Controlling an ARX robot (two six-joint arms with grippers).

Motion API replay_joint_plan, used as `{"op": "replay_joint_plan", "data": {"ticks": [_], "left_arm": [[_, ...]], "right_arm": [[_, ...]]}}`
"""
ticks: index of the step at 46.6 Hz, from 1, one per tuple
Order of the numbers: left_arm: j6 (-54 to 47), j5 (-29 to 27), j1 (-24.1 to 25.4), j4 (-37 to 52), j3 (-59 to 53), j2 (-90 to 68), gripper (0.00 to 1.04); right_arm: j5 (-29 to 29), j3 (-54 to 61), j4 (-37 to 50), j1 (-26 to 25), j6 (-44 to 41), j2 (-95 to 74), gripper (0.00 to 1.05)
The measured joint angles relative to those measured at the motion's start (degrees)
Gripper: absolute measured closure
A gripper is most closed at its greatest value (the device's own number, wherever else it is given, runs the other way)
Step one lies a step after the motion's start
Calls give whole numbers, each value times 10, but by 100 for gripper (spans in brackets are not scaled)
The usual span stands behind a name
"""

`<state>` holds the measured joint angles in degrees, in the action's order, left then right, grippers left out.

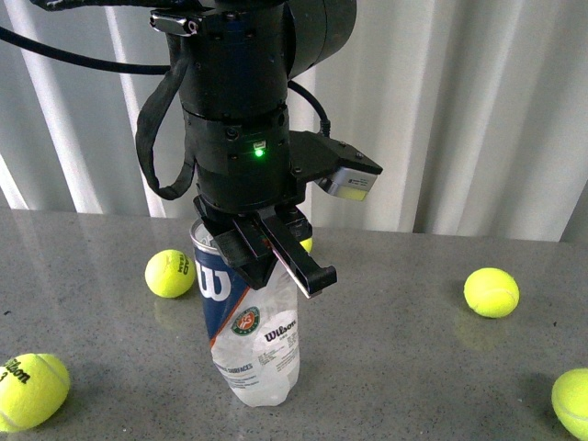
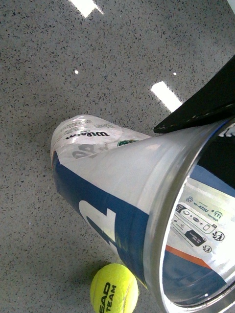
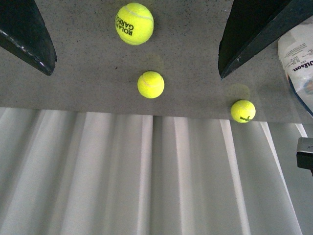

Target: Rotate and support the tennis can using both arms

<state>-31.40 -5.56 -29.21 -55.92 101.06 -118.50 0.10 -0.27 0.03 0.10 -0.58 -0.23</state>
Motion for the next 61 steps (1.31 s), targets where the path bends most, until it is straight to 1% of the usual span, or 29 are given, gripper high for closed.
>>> {"op": "replay_joint_plan", "data": {"ticks": [1, 2, 4, 7, 8, 10, 12, 13, 15, 20, 22, 23, 24, 29, 32, 37, 46, 47, 48, 49, 50, 51, 52, 53, 54, 55, 58, 59, 61], "left_arm": [[0, 1, 0, 1, -1, 0, 101], [5, 4, 0, 1, -1, 1, 99], [13, 15, 0, 5, -1, 1, 89], [21, 31, 0, 2, -1, 0, 79], [29, 39, -1, 0, 2, 0, 74], [40, 50, -1, -4, 13, 0, 64], [47, 56, -1, -6, 22, 0, 58], [54, 61, -1, -7, 31, 0, 52], [63, 68, -2, -7, 40, 3, 44], [80, 80, -2, -5, 48, 11, 32], [91, 85, -2, -1, 49, 18, 25], [92, 87, -2, 0, 49, 19, 24], [100, 91, -2, 3, 49, 24, 20], [126, 111, 1, 21, 37, 53, 5], [166, 122, 5, 53, 9, 89, 7], [248, 107, 12, 126, -47, 143, 7], [284, 106, 15, 132, -57, 155, 7], [287, 88, 14, 148, -67, 157, 8], [292, 47, 12, 202, -96, 169, 11], [297, -33, 11, 311, -160, 192, 17], [298, -68, 12, 361, -192, 205, 20], [301, -121, 14, 454, -255, 229, 25], [301, -134, 15, 484, -275, 238, 27], [302, -156, 19, 547, -318, 255, 30], [303, -169, 23, 610, -357, 272, 34], [303, -172, 26, 640, -376, 280, 36], [305, -170, 47, 813, -474, 326, 46], [306, -167, 50, 834, -487, 333, 48], [307, -156, 69, 911, -548, 370, 57]], "right_arm": [[0, 0, 0, 0, 0, 0, 7], [0, 0, 0, 0, 0, 0, 7], [0, 0, 0, 0, 0, 0, 7], [0, 0, 0, 0, 0, 0, 7], [0, 0, 0, 0, 0, 0, 7], [0, 0, 0, 0, 0, 0, 7], [0, 0, 0, 0, 0, 0, 7], [0, 0, 0, 0, 0, 0, 7], [0, 0, 0, 0, 0, 0, 7], [0, 0, 0, 0, 0, 0, 7], [0, 0, 0, 0, 0, 0, 7], [0, 0, 0, 0, 0, 0, 7], [0, 0, 0, 0, 0, 0, 7], [0, 0, 0, 0, 0, 0, 7], [0, 0, 0, 0, 0, 0, 7], [0, 0, 0, 0, 0, 0, 7], [0, 0, 0, 0, 0, 0, 7], [0, 0, 0, 0, 0, 0, 7], [0, 0, 0, 0, 0, 0, 7], [0, 0, 0, 0, 0, 0, 7], [0, 0, 0, 0, 0, 0, 7], [0, 0, 0, 0, 0, 0, 7], [0, 0, 0, 0, 0, 0, 7], [0, 0, 0, 0, 0, 0, 7], [0, 0, 0, 0, 0, 0, 7], [-2, 0, 0, 0, 0, 0, 7], [-2, 0, 0, 0, 0, 0, 7], [-2, 0, 0, 0, 0, 0, 7], [-2, 0, 0, 0, 0, 0, 7]]}}
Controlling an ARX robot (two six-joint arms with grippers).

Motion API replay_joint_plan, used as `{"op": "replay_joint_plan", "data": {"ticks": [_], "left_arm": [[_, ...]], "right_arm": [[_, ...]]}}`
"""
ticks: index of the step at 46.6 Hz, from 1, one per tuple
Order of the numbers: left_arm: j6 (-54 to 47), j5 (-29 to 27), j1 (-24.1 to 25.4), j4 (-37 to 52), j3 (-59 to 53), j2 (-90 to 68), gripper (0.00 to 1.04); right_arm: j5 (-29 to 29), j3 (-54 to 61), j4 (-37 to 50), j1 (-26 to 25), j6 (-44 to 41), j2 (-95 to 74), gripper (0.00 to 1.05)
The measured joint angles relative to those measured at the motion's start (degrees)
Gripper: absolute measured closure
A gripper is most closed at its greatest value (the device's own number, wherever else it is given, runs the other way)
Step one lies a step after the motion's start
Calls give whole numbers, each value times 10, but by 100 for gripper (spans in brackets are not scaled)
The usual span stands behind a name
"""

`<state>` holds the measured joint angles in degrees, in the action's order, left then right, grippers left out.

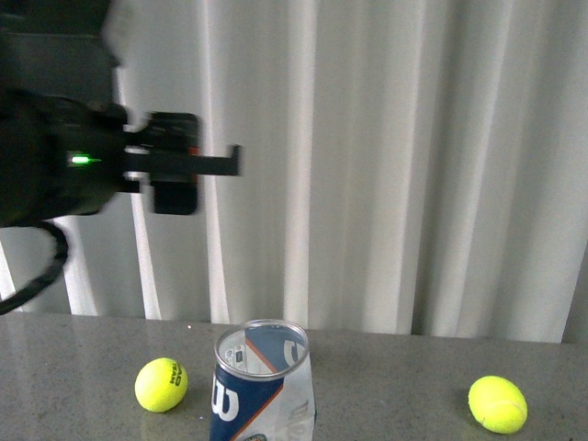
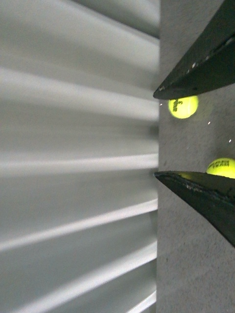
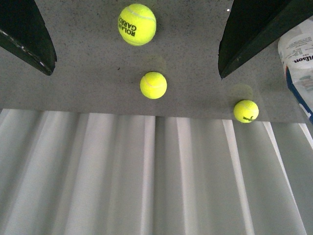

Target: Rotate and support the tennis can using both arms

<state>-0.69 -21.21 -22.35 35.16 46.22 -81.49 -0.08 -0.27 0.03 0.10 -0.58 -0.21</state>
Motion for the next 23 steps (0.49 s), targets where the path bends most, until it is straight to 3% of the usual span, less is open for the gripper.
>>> {"op": "replay_joint_plan", "data": {"ticks": [13, 23], "left_arm": [[6, 65, 68, 84, -200, 110, 101], [8, 99, 107, 96, -282, 183, 101]], "right_arm": [[2, 0, 0, 0, 0, 0, 7], [2, 0, 0, 0, 0, 0, 7]]}}
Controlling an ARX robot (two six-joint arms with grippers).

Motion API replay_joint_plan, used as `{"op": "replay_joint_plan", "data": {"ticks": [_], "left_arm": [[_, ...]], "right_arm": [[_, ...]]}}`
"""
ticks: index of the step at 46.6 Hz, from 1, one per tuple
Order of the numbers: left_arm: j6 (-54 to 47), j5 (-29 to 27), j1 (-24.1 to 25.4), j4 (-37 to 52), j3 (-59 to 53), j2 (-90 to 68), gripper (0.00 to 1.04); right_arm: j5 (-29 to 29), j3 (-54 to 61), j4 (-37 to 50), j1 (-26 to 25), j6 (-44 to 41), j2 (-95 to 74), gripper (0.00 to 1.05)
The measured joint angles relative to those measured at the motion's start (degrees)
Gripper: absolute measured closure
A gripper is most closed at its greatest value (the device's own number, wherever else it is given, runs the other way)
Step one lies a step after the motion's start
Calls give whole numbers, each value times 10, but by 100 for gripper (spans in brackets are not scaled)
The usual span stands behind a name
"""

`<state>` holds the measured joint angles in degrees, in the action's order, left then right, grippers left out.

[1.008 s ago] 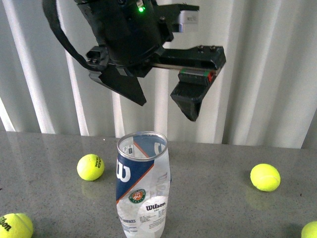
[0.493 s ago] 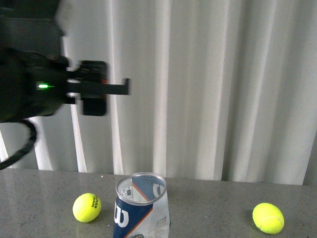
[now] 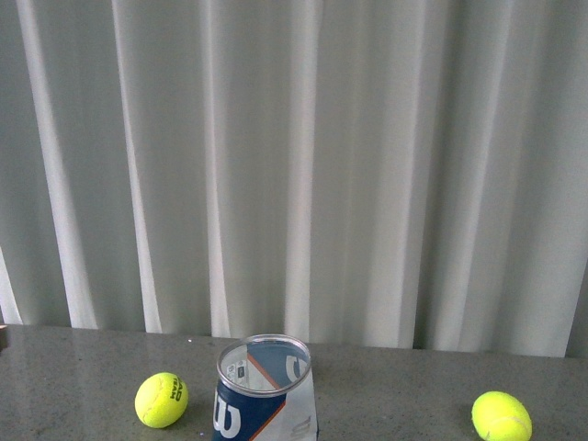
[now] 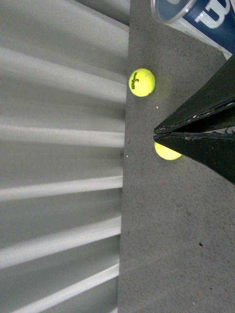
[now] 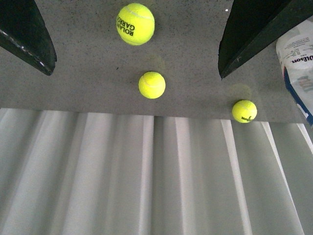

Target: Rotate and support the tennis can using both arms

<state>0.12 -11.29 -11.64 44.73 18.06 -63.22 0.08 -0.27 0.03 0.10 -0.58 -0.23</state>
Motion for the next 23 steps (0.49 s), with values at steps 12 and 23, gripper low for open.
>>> {"op": "replay_joint_plan", "data": {"ticks": [12, 23], "left_arm": [[0, 46, 45, -16, -87, 104, 101], [0, 109, 102, -69, -133, 200, 101]], "right_arm": [[0, 0, 0, 0, 0, 0, 7], [0, 0, 0, 0, 0, 0, 7]]}}
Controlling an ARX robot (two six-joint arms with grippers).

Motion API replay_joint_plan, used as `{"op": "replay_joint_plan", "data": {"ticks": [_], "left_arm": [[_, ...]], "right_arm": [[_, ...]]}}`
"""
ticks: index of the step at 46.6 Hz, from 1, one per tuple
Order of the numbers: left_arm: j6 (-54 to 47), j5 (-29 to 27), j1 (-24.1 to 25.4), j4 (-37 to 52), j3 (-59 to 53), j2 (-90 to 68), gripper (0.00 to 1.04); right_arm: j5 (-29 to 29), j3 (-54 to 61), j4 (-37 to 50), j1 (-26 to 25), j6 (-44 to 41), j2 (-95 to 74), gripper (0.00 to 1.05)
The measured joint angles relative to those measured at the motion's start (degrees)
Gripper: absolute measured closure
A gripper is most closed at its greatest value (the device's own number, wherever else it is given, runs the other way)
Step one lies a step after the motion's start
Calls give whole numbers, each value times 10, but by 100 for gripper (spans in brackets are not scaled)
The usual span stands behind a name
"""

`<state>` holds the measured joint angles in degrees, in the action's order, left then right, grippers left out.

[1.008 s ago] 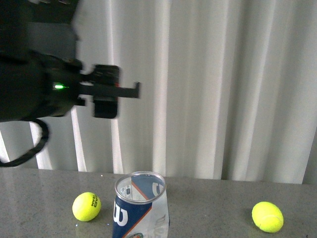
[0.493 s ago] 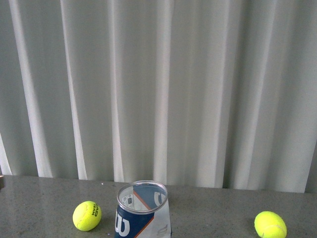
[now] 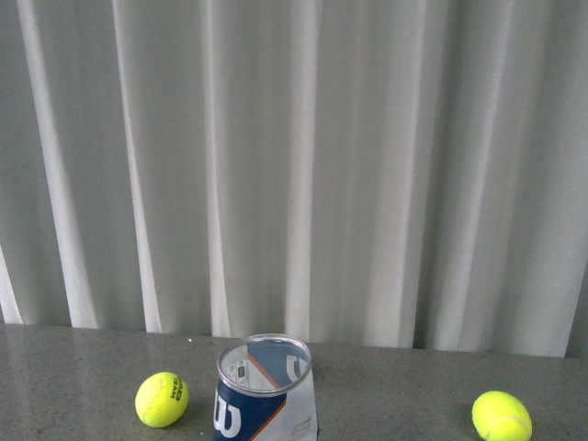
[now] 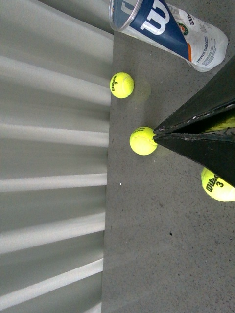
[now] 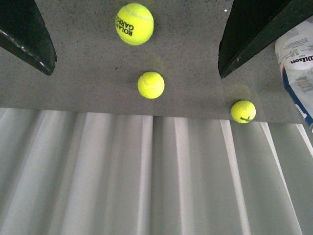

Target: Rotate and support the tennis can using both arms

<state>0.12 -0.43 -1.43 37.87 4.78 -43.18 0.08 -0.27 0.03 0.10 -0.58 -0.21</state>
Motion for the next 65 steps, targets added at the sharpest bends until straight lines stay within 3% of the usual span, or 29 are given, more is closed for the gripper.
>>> {"op": "replay_joint_plan", "data": {"ticks": [11, 37, 56, 60, 65], "left_arm": [[0, 3, 13, -31, -33, 77, 101], [0, 4, 13, -218, -34, 273, 101], [0, 4, 13, -281, -34, 336, 101], [0, 4, 13, -361, -34, 396, 101], [0, 4, 13, -376, -34, 429, 101]], "right_arm": [[0, 0, 0, 0, 0, 0, 7], [0, 0, 0, 0, 0, 0, 7], [0, 0, 0, 0, 0, 0, 7], [0, 0, 0, 0, 0, 0, 7], [0, 0, 0, 0, 0, 0, 7]]}}
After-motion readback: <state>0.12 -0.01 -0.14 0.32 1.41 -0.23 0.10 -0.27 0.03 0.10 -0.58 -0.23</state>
